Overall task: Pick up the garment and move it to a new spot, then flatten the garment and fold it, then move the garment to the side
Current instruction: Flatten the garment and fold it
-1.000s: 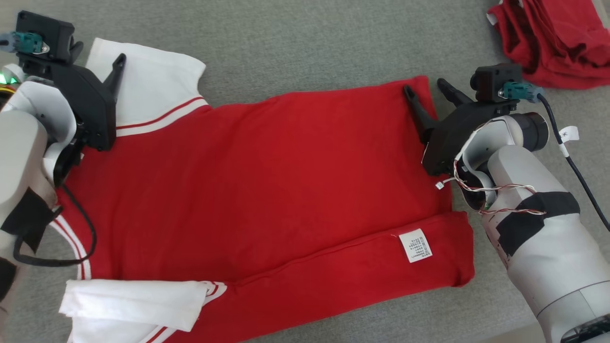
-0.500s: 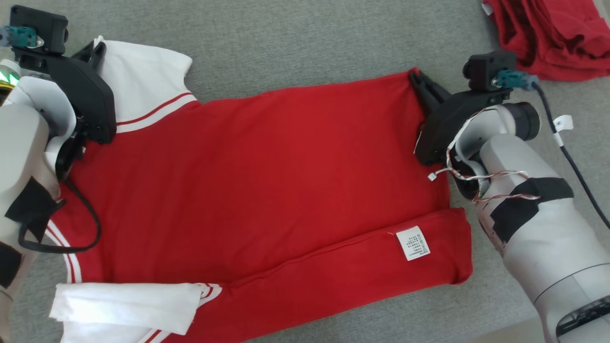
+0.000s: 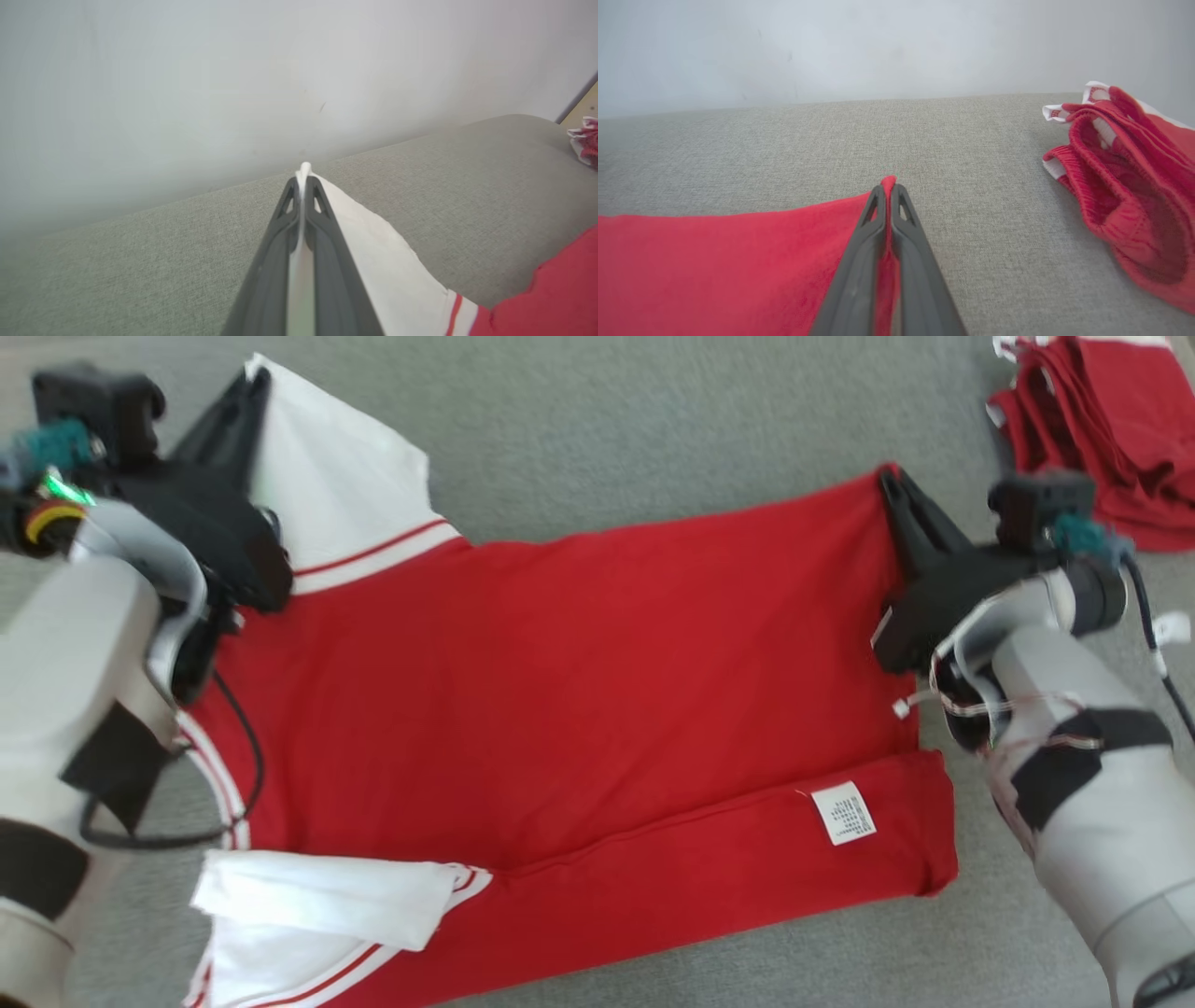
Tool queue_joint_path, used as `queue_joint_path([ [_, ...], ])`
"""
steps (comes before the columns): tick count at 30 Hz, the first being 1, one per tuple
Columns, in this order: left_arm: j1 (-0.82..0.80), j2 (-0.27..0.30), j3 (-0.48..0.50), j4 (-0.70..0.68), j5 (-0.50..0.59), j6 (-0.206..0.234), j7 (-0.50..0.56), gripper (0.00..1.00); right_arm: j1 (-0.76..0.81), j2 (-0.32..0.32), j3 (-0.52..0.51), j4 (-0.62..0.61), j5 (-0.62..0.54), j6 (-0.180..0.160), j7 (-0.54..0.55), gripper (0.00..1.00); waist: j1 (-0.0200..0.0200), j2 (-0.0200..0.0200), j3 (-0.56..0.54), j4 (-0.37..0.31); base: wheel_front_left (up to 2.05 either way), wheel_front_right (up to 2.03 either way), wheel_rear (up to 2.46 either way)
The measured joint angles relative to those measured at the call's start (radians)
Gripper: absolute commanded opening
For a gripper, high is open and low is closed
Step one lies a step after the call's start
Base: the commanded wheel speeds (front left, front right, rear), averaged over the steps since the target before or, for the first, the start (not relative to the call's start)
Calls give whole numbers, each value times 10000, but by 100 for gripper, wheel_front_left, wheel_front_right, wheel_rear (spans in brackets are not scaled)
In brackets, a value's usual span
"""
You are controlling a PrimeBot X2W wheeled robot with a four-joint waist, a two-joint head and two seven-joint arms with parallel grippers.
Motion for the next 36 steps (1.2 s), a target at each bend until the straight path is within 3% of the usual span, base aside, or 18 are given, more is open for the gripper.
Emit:
queue_joint_path([
  [7,1647,151,228,-1735,-288,109,-750,0,1170,-539,35,-719,165,0,-401,0,-1,-1,-658,540,0,0,0],
  [13,3973,263,924,-4261,-247,859,-836,0,2753,-1087,-1087,-2420,-341,0,-428,0,-2,-1,-1213,1007,0,0,0],
  [19,6167,293,1597,-6077,150,1580,-861,0,4398,-1168,-2278,-3837,-995,0,-426,0,-2,-2,-1670,1315,0,0,0],
  [28,8965,-368,2821,-7292,617,1923,-863,0,6706,-886,-3478,-5463,-1693,0,-428,0,-3,-2,-2291,1592,0,0,0],
  [32,9943,-825,3344,-7434,807,1847,-863,0,7284,-788,-3776,-5783,-1728,0,-430,0,-3,-3,-2425,1582,0,0,0],
  [33,10146,-917,3440,-7423,867,1831,-863,0,7426,-756,-3777,-5831,-1728,0,-428,18,-1,-3,-2450,1577,0,0,0],
  [34,10339,-1028,3549,-7407,918,1820,-863,0,7551,-734,-3781,-5858,-1730,0,-428,44,-2,-2,-2473,1570,0,0,0],
  [35,10506,-1135,3653,-7386,968,1745,-863,0,7671,-732,-3816,-5904,-1735,0,-428,44,-1,-2,-2496,1568,0,0,0],
  [36,10638,-1214,3722,-7344,1103,1747,-863,36,7761,-734,-3871,-5950,-1749,0,-428,95,-1,-2,-2518,1573,0,0,0],
])
